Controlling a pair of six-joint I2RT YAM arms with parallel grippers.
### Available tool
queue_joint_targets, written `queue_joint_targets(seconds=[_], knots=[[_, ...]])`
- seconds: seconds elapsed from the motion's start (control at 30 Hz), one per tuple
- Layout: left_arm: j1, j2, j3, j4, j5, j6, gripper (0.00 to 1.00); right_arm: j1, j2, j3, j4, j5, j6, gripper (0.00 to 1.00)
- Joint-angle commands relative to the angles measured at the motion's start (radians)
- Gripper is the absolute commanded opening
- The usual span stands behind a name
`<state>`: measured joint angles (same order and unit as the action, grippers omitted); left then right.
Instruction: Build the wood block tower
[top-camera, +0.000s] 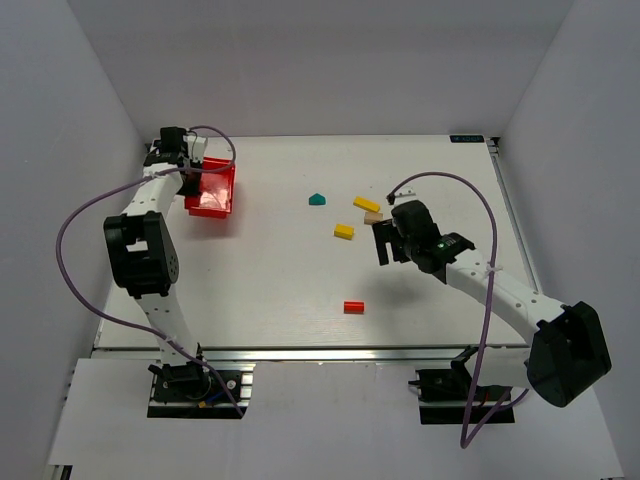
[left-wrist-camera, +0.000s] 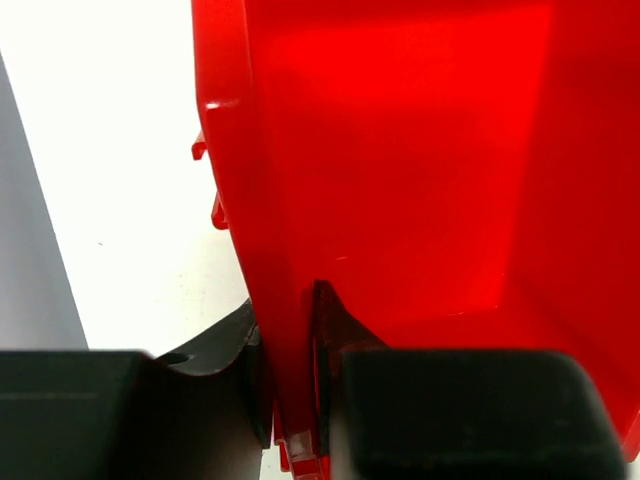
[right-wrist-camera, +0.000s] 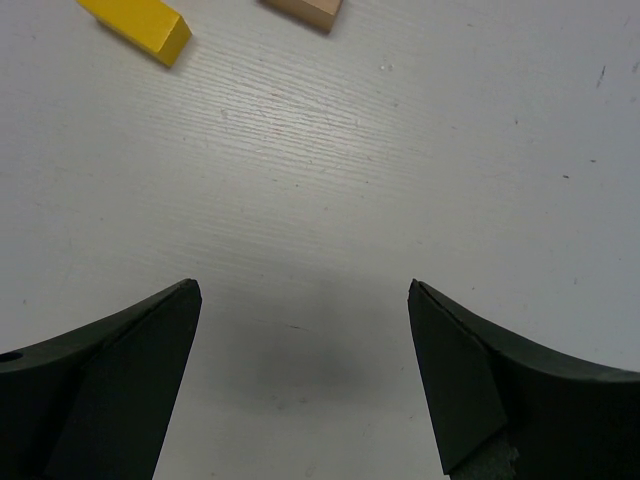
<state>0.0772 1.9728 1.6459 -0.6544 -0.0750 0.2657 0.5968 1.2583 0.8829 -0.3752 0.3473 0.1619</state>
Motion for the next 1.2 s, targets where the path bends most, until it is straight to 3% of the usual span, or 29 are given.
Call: queue_joint_targets(seconds=[0.0, 0.07, 0.13, 0.2, 0.27, 0.33, 0.4, 0.5, 0.7, 0.83, 0.97, 1.17], knots=[[0.015, 0.006, 0.049, -0.019, 0.032, -0.046, 0.32, 0.001, -0.008, 0.007, 0.035, -0.039, -0.033, 0.89], [0.025, 0.023, 0.049, -0.022, 0.032, -0.057, 0.44, 0.001, -0.007, 0.007, 0.022, -0.054, -0.033, 0.89], [0.032, 0.028, 0.054, -0.025, 0.029, -0.057, 0.49, 0.001, -0.007, 0.007, 0.016, -0.067, -0.035, 0.89], [0.036, 0.035, 0.063, -0.031, 0.018, -0.069, 0.64, 0.003, -0.008, 0.005, 0.007, -0.088, -0.044, 0.89], [0.041, 0.041, 0.069, -0.043, 0.008, -0.080, 0.73, 0.006, -0.023, -0.002, 0.007, -0.143, -0.068, 0.89], [0.042, 0.044, 0.081, -0.051, 0.006, -0.098, 0.90, 0.014, -0.046, -0.022, 0.005, -0.230, -0.119, 0.89], [0.042, 0.044, 0.112, -0.071, 0.014, -0.117, 0.98, 0.027, -0.062, -0.033, -0.002, -0.301, -0.156, 0.89], [0.035, 0.044, 0.205, -0.149, 0.041, -0.149, 0.98, 0.110, -0.083, -0.071, 0.002, -0.497, -0.263, 0.89], [0.019, -0.037, 0.307, -0.203, 0.122, -0.287, 0.98, 0.299, -0.037, -0.111, -0.044, -0.590, -0.373, 0.89], [0.009, -0.195, 0.181, -0.150, 0.191, -0.391, 0.98, 0.357, 0.004, -0.119, -0.073, -0.524, -0.392, 0.89], [0.009, -0.409, -0.122, 0.033, 0.236, -0.448, 0.98, 0.396, 0.058, -0.107, -0.102, -0.504, -0.423, 0.87], [0.009, -0.575, -0.228, 0.059, 0.207, -0.471, 0.98, 0.443, 0.173, -0.085, -0.136, -0.459, -0.441, 0.85]])
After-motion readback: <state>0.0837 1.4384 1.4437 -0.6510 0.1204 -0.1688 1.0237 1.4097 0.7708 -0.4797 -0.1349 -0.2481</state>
